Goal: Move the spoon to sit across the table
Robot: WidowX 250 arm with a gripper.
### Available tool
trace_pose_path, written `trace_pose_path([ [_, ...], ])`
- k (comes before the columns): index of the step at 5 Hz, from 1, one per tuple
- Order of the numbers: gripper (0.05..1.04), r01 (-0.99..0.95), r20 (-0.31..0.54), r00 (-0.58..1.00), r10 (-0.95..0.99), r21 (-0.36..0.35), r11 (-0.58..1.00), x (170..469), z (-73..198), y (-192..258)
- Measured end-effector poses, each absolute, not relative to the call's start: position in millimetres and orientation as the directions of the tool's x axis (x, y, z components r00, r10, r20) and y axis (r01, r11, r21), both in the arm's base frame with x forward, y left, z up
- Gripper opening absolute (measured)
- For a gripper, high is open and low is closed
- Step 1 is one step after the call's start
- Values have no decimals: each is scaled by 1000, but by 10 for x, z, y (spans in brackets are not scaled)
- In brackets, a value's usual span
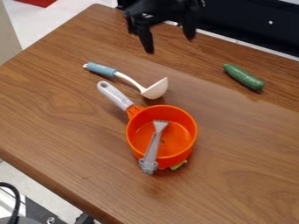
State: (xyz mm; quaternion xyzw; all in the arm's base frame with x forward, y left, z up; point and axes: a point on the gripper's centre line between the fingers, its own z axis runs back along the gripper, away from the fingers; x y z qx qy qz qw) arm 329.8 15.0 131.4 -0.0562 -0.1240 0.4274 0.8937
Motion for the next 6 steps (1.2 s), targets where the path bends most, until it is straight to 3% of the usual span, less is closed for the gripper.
trace_pose_path([
  [1, 999, -841, 192, 448, 873, -240, 485, 3341, 1304, 416],
  [2, 999, -890, 199, 356, 913, -224, 396, 3312, 1132, 623],
  [4, 999, -936, 234, 257, 938, -182, 301, 3251, 766, 1129],
  [6, 999, -962, 190, 188, 963, -160, 220, 3182, 568, 1290],
])
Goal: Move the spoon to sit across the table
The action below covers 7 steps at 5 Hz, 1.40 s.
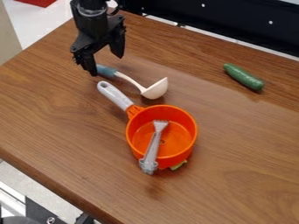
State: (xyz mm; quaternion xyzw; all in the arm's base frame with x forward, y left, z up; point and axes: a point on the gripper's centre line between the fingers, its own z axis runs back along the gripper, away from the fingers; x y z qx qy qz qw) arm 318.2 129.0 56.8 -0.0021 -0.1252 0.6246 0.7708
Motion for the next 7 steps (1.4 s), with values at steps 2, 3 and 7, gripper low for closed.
trace_pose_path([
  [2, 952, -976, 153, 154, 976, -131, 174, 3114, 422, 1272],
  [3, 693, -989, 125, 105, 987, -90, 117, 3111, 363, 1271],
  [7, 234, -994, 72, 92, 993, -50, 96, 3247, 371, 1346],
])
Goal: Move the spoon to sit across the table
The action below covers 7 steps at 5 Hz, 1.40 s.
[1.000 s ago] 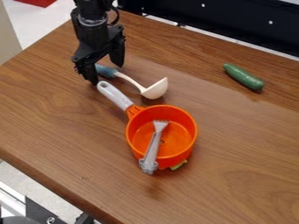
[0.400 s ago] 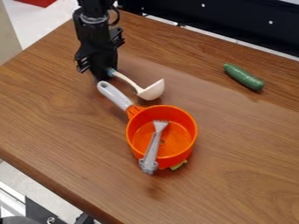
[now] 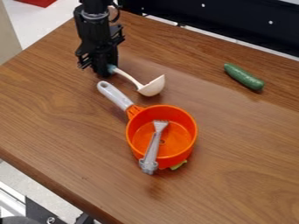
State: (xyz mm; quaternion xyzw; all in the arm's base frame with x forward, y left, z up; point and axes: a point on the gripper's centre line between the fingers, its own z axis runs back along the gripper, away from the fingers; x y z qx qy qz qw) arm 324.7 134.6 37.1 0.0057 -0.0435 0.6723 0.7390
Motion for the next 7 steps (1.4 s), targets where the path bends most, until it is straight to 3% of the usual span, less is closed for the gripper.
trace_pose_path([
  [1, 234, -996, 39, 64, 997, -63, 66, 3280, 418, 1330],
  [2, 234, -997, -55, -43, 998, -59, -46, 3239, 432, 1297],
  [4, 234, -907, -90, -401, 912, -105, -409, 3192, 660, 1484],
  [5, 234, -824, -35, -540, 841, -180, -537, 3037, 798, 1610],
  [6, 234, -744, 32, -662, 749, -148, -652, 2800, 821, 1719],
  [7, 234, -627, 108, -778, 619, -71, -776, 2559, 822, 1788],
])
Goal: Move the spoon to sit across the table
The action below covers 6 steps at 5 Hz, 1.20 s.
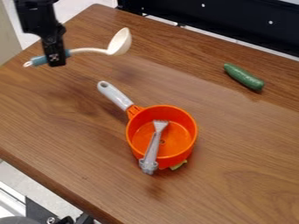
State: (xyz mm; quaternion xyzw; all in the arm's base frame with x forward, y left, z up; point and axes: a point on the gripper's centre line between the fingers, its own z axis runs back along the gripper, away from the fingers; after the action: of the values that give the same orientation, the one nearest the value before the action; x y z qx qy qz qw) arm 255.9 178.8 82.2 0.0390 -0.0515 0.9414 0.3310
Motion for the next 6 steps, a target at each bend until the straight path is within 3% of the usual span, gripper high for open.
trace_pose_path([
  [4, 234, -334, 135, -937, 323, -66, -940, 2188, 534, 1682],
  [6, 234, -291, 123, -953, 277, -113, -950, 2081, 472, 1551],
])
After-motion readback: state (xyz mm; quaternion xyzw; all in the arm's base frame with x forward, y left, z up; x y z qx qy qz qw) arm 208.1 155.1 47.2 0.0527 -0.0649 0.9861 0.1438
